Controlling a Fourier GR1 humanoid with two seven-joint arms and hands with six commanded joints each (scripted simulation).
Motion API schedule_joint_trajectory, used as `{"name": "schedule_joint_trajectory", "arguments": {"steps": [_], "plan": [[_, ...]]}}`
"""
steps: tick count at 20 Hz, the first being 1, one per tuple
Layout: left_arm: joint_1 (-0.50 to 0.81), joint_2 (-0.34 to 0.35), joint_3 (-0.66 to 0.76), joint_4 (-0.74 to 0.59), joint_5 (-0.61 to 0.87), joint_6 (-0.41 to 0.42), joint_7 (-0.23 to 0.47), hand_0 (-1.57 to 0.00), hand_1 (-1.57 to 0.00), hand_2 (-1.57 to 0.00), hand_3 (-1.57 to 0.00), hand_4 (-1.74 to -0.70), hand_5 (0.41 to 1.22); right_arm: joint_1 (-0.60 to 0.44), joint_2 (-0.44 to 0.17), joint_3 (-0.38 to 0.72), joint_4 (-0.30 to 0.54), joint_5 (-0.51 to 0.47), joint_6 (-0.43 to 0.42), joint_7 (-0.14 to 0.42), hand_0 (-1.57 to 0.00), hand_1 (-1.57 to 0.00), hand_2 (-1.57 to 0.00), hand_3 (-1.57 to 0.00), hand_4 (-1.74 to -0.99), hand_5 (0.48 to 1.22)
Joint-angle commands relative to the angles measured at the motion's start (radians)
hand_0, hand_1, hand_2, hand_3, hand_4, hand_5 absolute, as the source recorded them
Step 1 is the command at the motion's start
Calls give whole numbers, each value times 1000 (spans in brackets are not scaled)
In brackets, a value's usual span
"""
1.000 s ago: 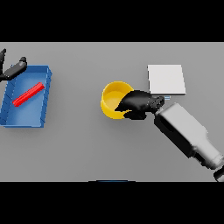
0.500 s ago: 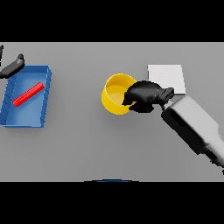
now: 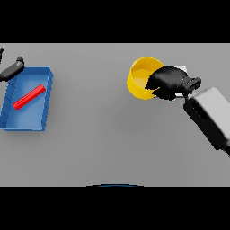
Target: Pick up the red beaker and tilt it to pour out 1 green nut into yellow bowl. Pick up the yellow bowl and place it on the metallic measuring scale.
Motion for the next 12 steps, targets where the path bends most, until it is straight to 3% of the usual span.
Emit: {"name": "schedule_joint_trajectory", "arguments": {"steps": [1,3,6,7,8,9,12], "plan": [[0,5,0,5,-4,-2,-4,1,1,1,1,-803,757,-9,-1,-4,25,2,-7,7,-1550,-1563,-1570,-1407,-1725,1221],[-10,4,4,14,-2,-10,-5,1,1,1,1,-801,754,-32,-9,-9,77,12,-28,6,-1557,-1566,-1570,-1342,-1724,1221],[-7,2,2,4,2,-9,6,1,1,1,1,-801,753,-47,-17,-6,127,12,-51,-38,-1564,-1568,-1571,-1267,-1723,1221],[0,8,7,-11,10,-3,10,1,1,1,1,-808,752,-49,-19,-7,134,10,-54,-50,-1565,-1554,-1571,-1328,-1725,1221],[2,14,3,-29,8,7,31,1,1,1,1,-812,755,-57,-15,-16,194,21,-80,-44,-1567,-1533,-1571,-1376,-1726,1221],[8,22,5,-42,9,12,36,1,1,1,1,-816,759,-53,-15,-23,232,30,-100,-10,-1557,-1497,-1550,-1415,-1727,1221],[17,26,14,-43,18,17,39,1,1,1,1,-830,767,-54,-28,-36,298,25,-123,-28,-1529,-1425,-1496,-1491,-1729,1221]]}}
